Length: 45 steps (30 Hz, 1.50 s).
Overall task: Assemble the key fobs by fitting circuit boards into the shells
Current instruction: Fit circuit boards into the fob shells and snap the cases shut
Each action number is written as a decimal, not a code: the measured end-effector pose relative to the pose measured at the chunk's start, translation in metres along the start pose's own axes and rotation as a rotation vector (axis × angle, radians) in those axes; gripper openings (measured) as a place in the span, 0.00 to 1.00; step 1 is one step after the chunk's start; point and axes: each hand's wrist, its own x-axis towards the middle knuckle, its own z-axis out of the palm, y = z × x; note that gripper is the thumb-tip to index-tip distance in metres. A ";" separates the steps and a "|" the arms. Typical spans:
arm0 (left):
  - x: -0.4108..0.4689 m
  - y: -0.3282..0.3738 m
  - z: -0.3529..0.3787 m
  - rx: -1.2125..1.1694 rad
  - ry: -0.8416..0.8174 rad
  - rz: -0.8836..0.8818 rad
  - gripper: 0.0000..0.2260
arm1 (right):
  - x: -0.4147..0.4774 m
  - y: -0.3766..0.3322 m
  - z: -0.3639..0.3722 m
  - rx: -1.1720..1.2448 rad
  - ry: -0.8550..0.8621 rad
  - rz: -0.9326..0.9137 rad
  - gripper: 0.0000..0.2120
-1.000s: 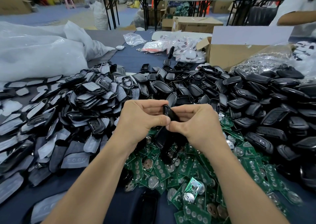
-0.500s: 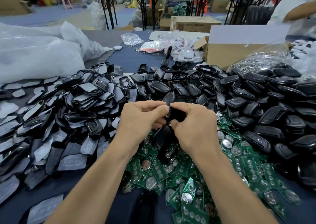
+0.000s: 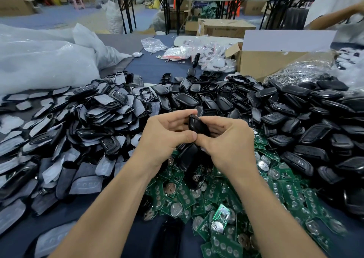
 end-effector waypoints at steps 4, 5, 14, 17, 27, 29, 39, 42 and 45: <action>0.001 0.000 -0.003 -0.044 0.005 -0.004 0.21 | 0.005 0.004 -0.012 0.131 -0.166 0.031 0.23; 0.001 0.000 -0.004 -0.039 0.013 0.002 0.21 | 0.006 0.006 -0.014 0.137 -0.186 0.035 0.23; 0.001 0.002 -0.004 0.090 0.023 0.032 0.22 | 0.011 0.015 -0.019 0.217 -0.278 0.134 0.20; 0.001 0.001 -0.003 0.095 0.028 0.026 0.22 | 0.010 0.013 -0.019 0.177 -0.253 0.109 0.23; 0.002 -0.005 -0.003 0.115 0.048 0.015 0.21 | 0.007 0.006 -0.017 0.000 -0.197 0.139 0.21; 0.001 -0.005 -0.002 0.120 0.071 0.007 0.17 | 0.005 0.003 -0.016 -0.077 -0.169 0.098 0.22; 0.002 -0.005 0.005 0.168 0.268 0.002 0.13 | -0.003 0.000 0.000 -0.285 -0.067 -0.028 0.19; 0.003 -0.006 0.004 0.140 0.256 0.003 0.14 | -0.002 0.003 -0.002 -0.247 -0.071 -0.031 0.18; 0.004 -0.007 0.002 0.109 0.252 0.019 0.14 | 0.000 0.003 -0.002 -0.134 -0.084 0.012 0.15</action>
